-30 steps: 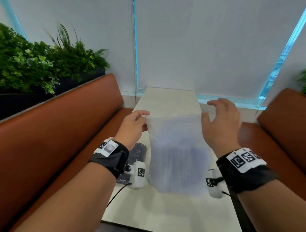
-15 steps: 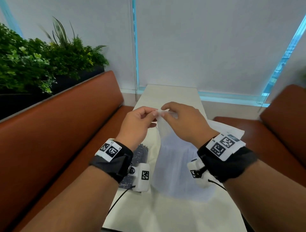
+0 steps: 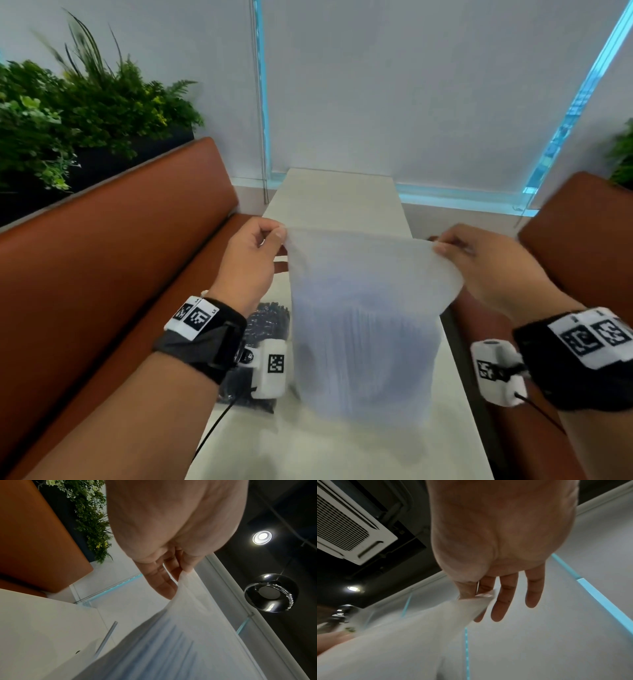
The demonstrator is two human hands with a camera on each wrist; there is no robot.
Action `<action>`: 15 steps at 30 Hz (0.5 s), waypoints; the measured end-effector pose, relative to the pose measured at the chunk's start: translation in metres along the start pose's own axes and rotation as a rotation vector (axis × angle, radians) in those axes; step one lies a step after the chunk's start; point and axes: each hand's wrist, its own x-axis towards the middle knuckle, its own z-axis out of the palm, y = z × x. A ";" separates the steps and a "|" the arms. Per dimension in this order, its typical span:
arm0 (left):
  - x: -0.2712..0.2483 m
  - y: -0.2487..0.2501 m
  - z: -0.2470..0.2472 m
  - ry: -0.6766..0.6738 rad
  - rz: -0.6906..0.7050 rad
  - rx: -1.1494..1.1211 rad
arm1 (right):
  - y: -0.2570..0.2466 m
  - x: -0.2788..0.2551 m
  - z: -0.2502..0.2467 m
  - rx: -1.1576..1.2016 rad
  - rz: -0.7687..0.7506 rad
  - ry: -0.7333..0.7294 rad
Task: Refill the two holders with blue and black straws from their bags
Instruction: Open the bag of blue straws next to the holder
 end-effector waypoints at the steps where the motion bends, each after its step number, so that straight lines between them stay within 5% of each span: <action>1: 0.001 -0.001 0.000 0.012 -0.001 -0.001 | 0.012 -0.003 -0.005 0.001 0.014 0.009; 6: 0.003 -0.002 0.004 0.023 -0.032 -0.016 | 0.027 -0.006 -0.015 -0.027 0.056 -0.056; 11: 0.000 0.005 0.011 -0.048 -0.038 -0.011 | -0.009 0.009 0.001 -0.033 -0.056 -0.121; 15: -0.001 0.012 0.012 0.038 0.032 0.223 | -0.031 0.022 0.018 -0.053 -0.078 -0.235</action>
